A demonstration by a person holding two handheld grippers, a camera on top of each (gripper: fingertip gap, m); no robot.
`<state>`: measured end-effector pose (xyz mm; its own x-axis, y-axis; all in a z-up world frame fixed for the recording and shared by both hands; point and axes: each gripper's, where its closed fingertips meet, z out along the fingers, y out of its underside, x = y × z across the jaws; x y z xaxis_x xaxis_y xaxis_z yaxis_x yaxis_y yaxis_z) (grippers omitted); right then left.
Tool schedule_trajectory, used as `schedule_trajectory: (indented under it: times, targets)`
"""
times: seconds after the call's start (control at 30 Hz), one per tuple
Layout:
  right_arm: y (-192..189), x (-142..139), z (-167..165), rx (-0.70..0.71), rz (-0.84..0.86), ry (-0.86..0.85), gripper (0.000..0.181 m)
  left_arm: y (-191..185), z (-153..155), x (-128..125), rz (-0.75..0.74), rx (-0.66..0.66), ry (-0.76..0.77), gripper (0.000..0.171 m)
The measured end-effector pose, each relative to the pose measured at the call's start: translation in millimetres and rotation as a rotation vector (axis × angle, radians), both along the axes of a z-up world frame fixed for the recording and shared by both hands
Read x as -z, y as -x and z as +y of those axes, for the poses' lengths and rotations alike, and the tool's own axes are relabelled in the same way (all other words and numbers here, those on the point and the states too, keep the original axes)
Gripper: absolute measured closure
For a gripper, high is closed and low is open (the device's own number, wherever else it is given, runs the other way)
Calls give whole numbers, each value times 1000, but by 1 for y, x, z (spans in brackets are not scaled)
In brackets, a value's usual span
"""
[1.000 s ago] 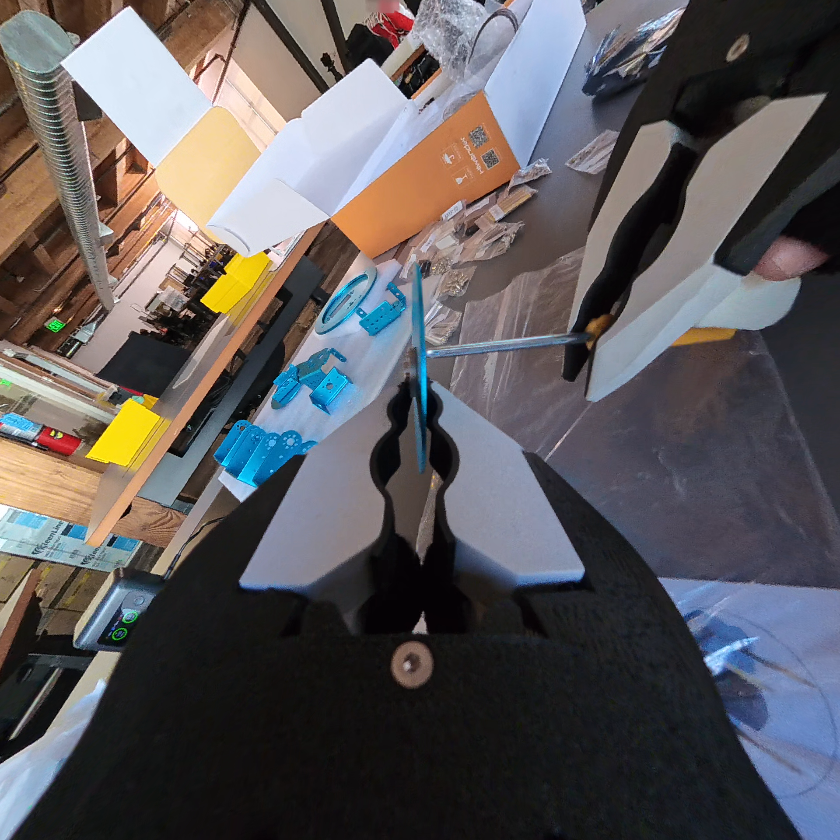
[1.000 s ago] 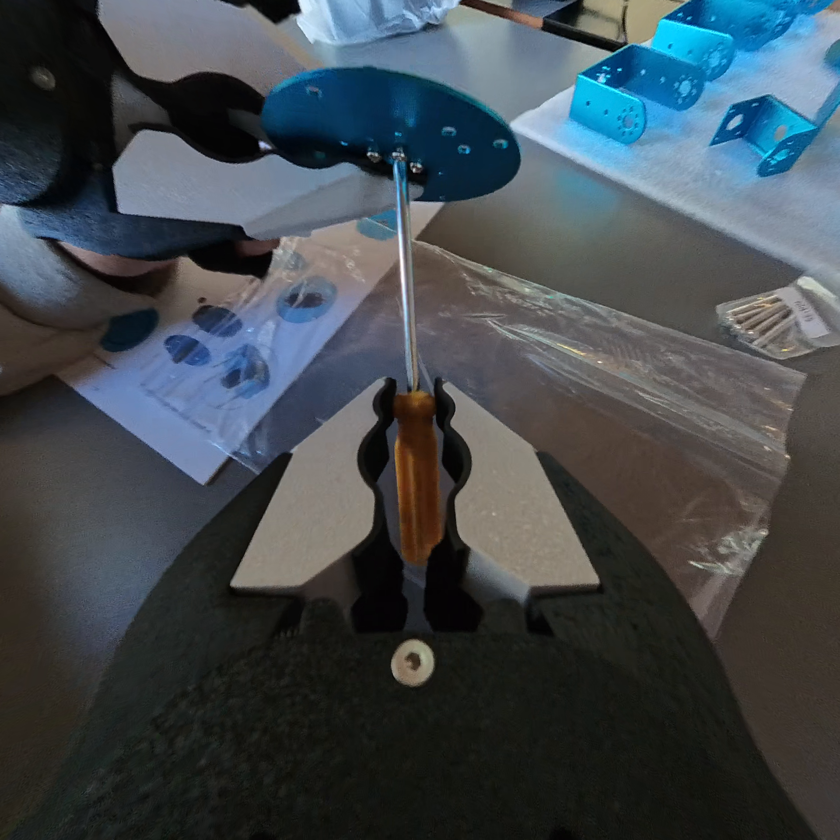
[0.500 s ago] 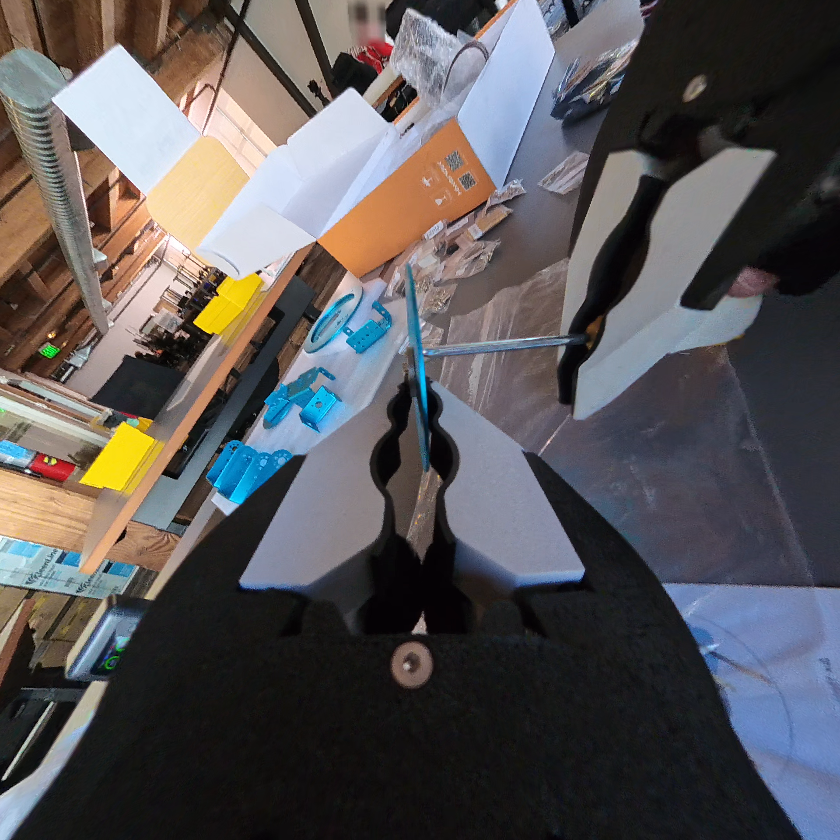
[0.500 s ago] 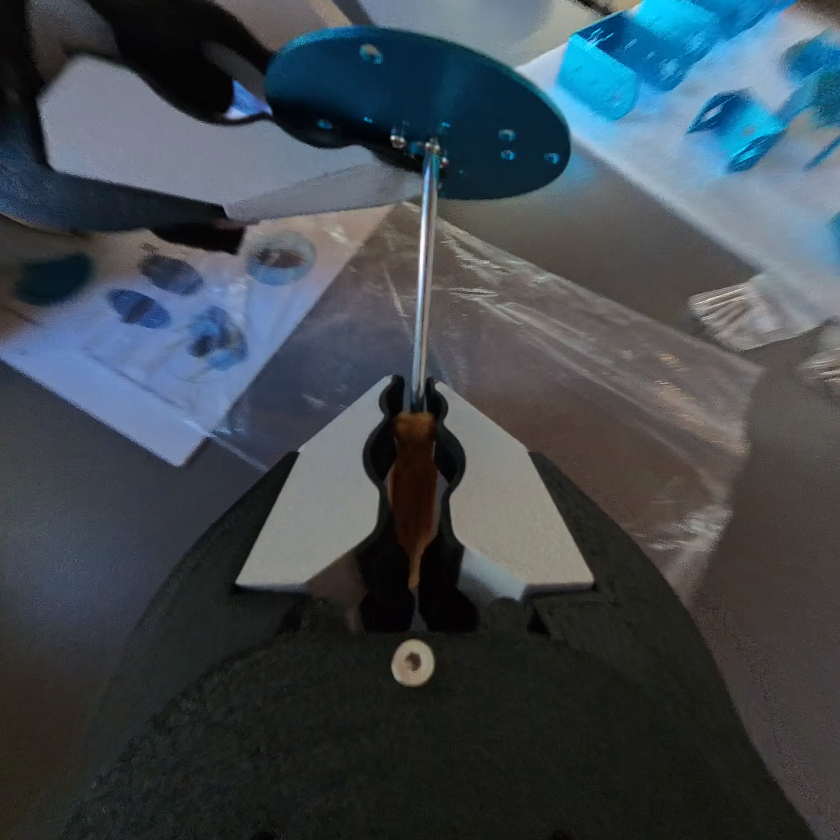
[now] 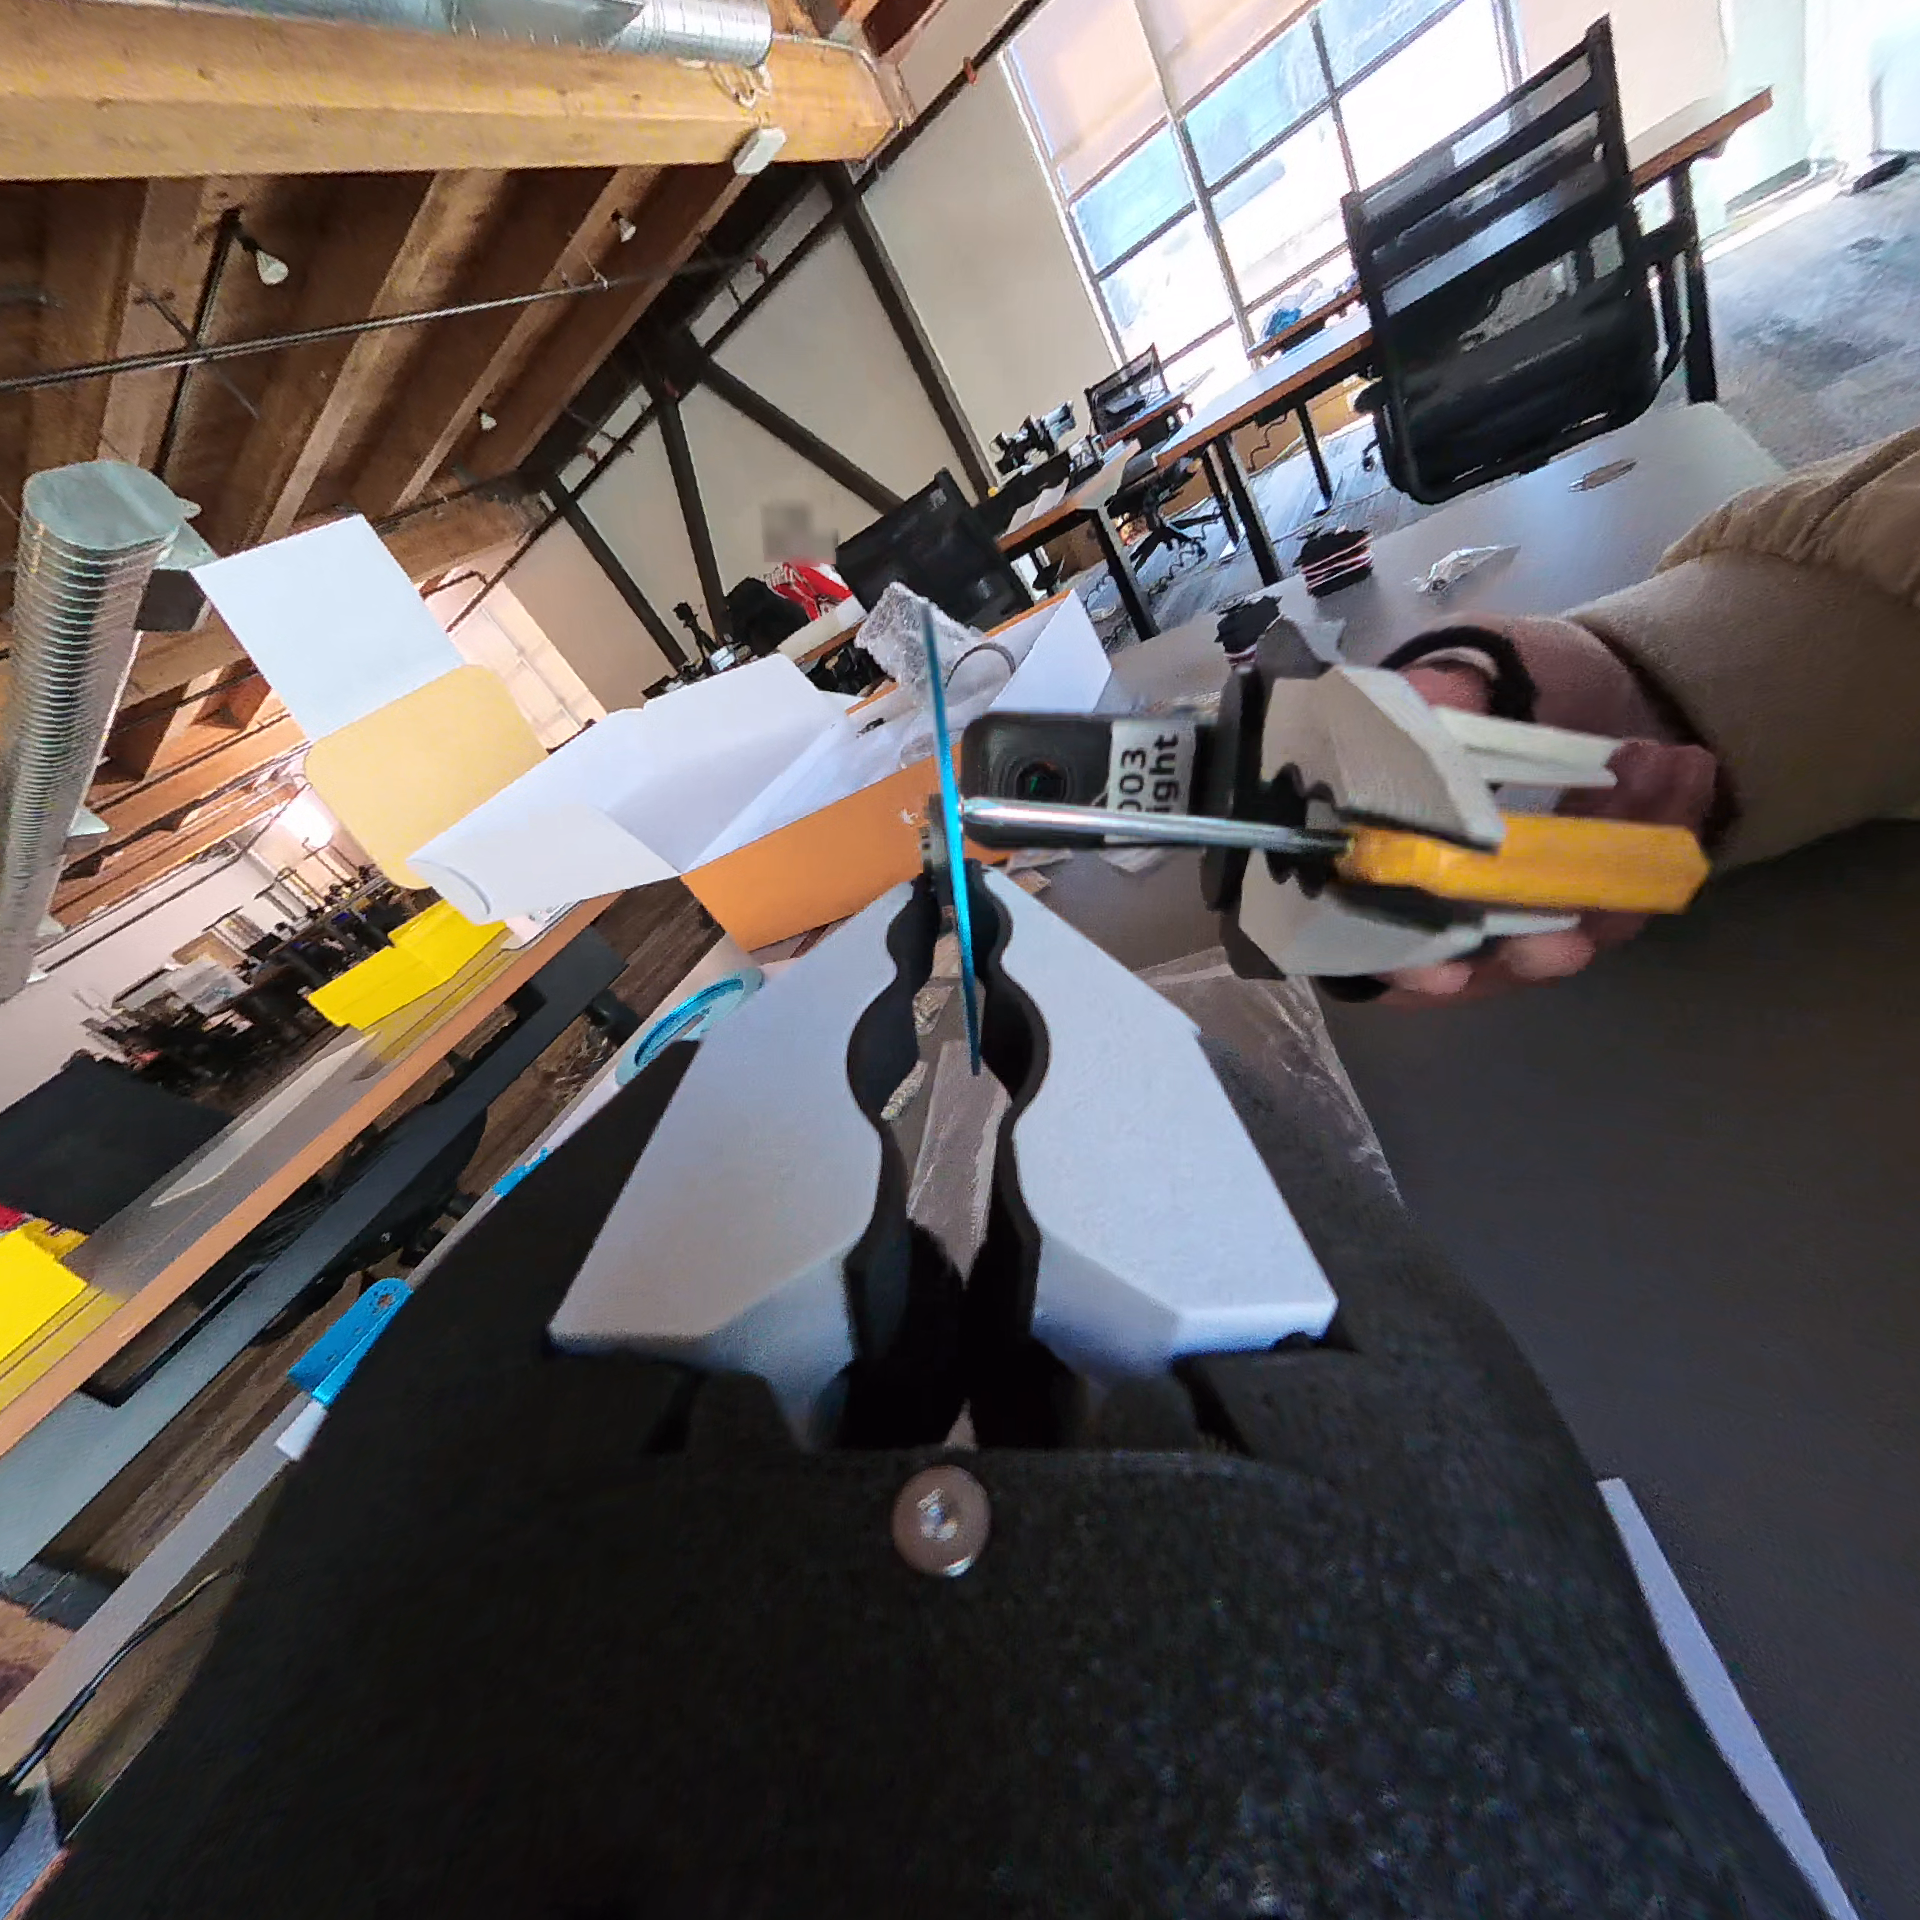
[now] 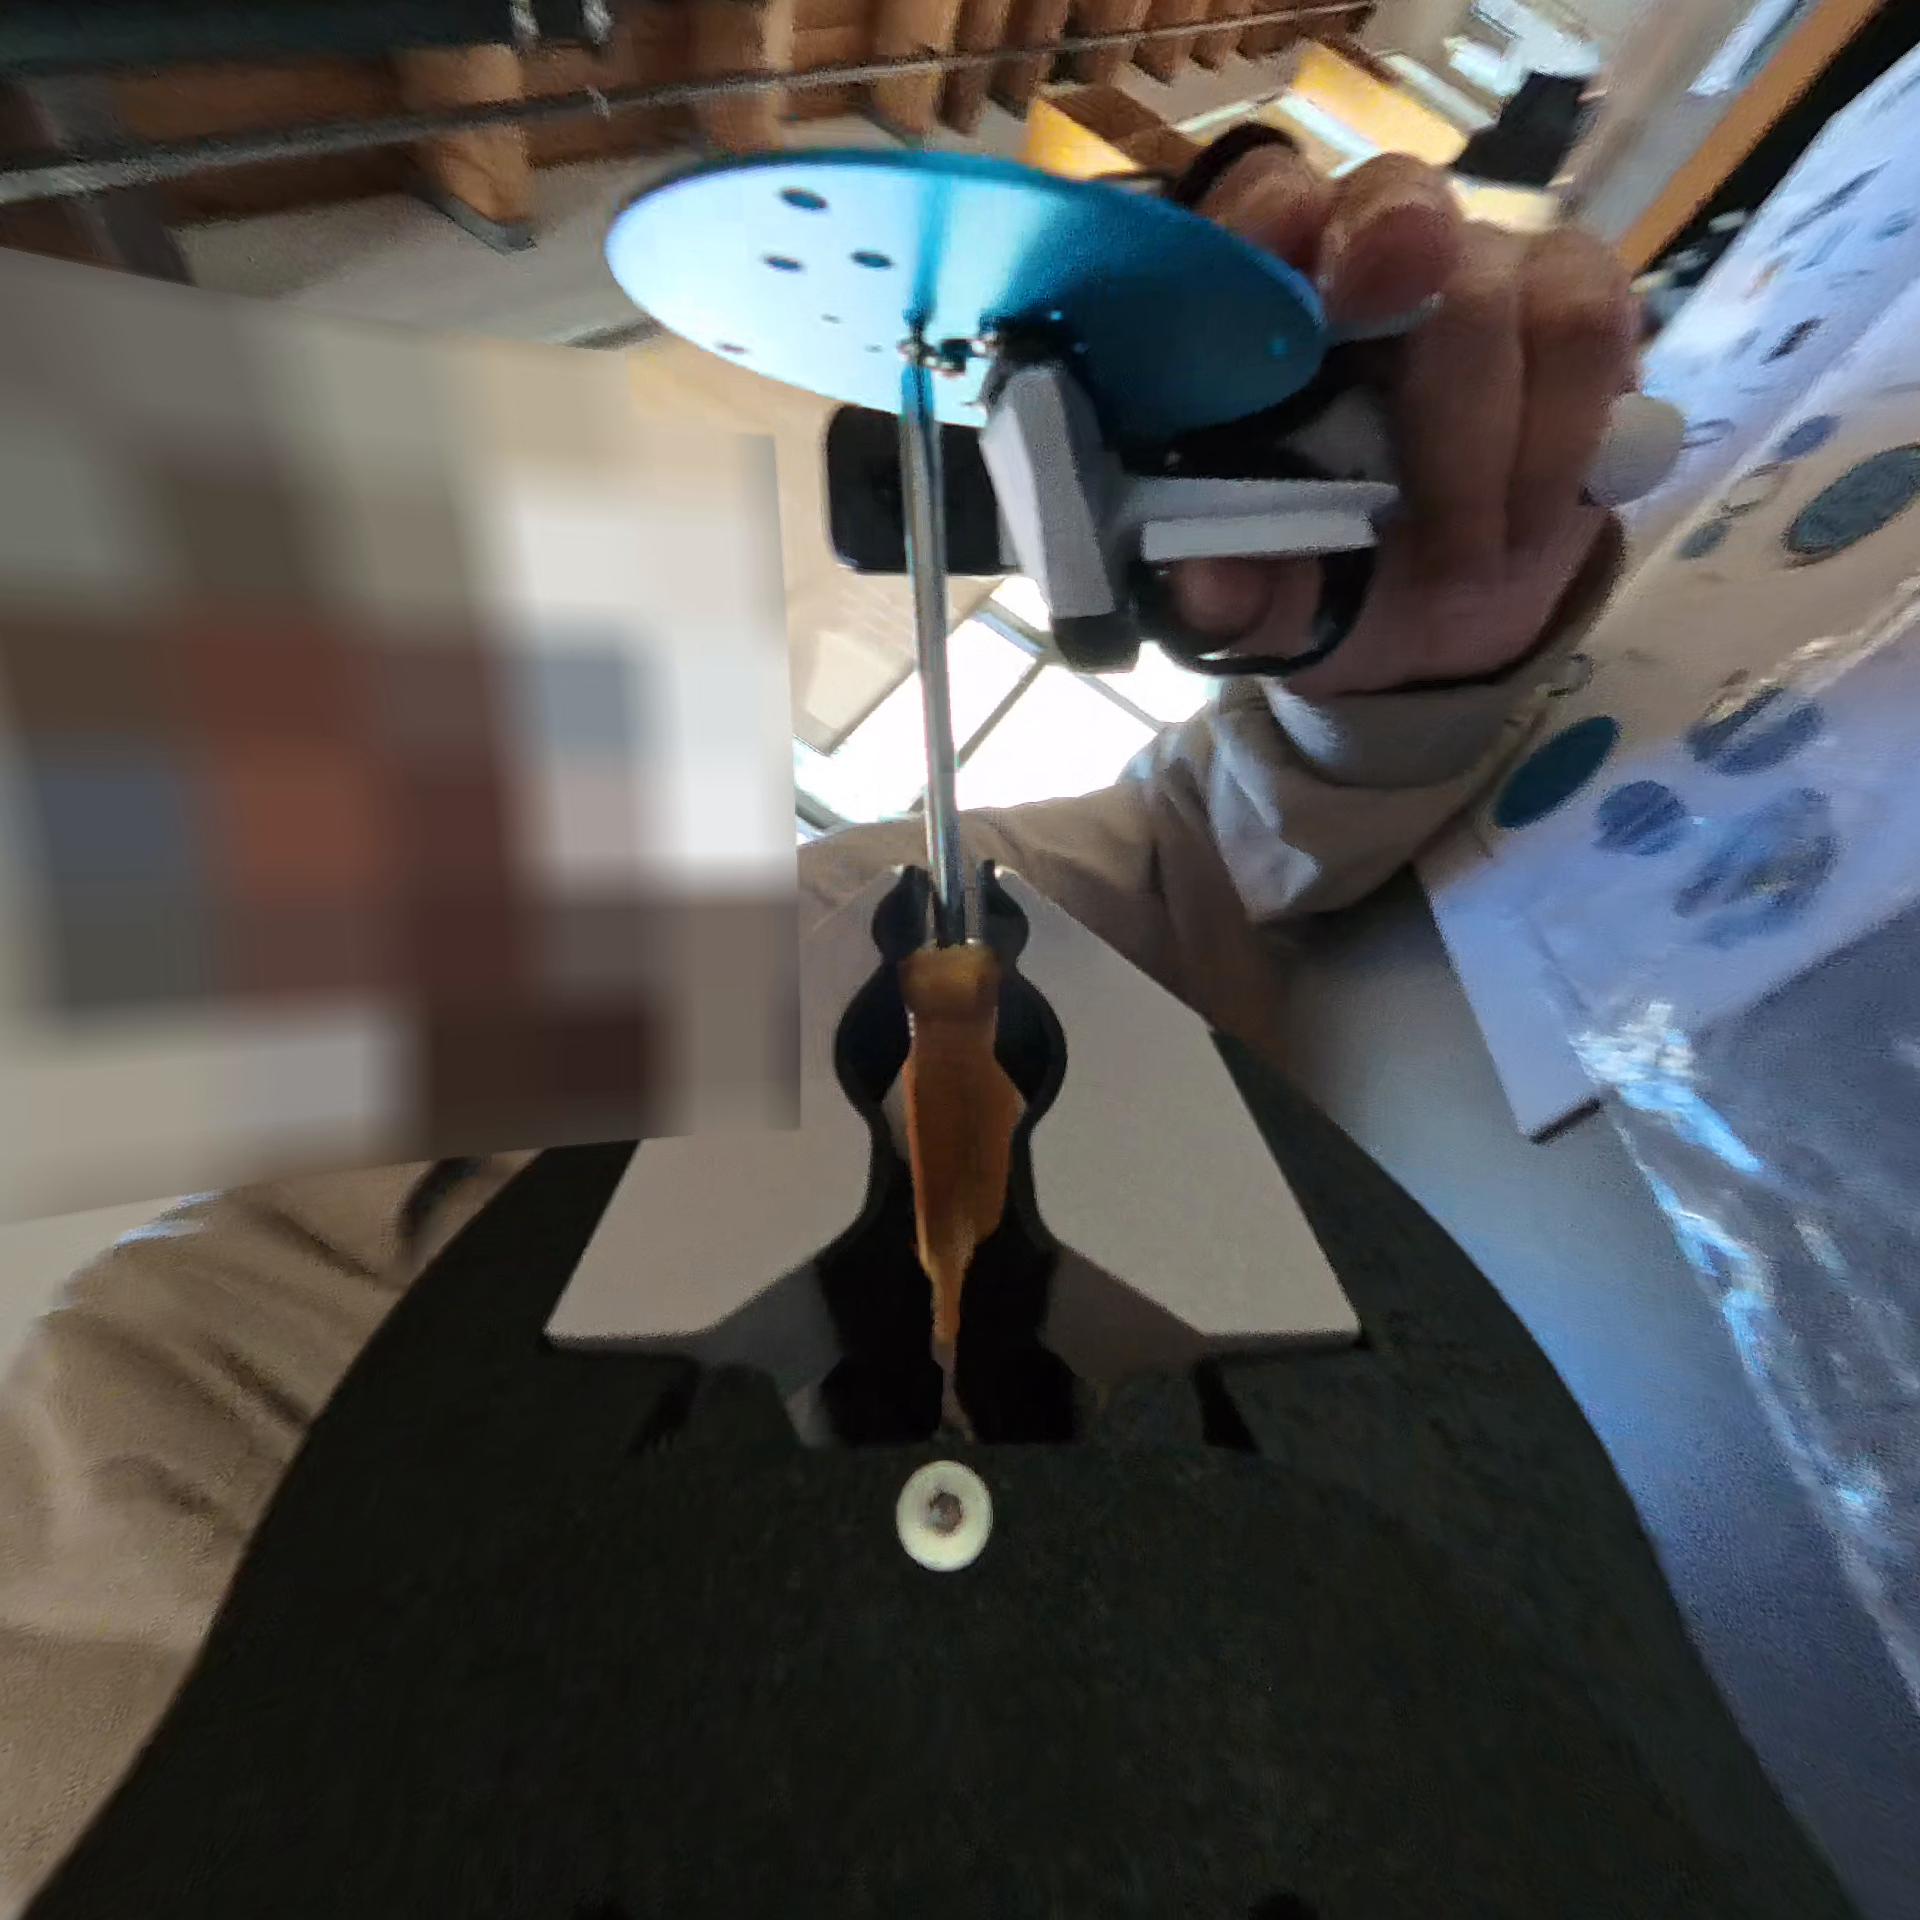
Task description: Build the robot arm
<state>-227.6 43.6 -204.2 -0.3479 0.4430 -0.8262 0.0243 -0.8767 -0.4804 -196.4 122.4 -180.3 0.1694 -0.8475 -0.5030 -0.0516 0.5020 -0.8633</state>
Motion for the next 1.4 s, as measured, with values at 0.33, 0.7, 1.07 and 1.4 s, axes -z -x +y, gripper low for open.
schedule_trajectory:
  times: [0.33, 0.7, 1.07, 1.4]
  targets:
    - [-14, 54, 74, 522, -566, -420, 176, 0, 33, 27, 122, -146, -85, 165]
    - [-33, 66, 117, 892, -1033, -876, 181, -5, 42, 50, 221, -197, -134, 165]
    - [-14, 45, 94, 582, -630, -409, 181, -10, 22, 48, 206, -124, -172, 165]
    - [-18, 65, 101, 572, -740, -436, 181, -1, 52, 56, 240, -207, -62, 165]
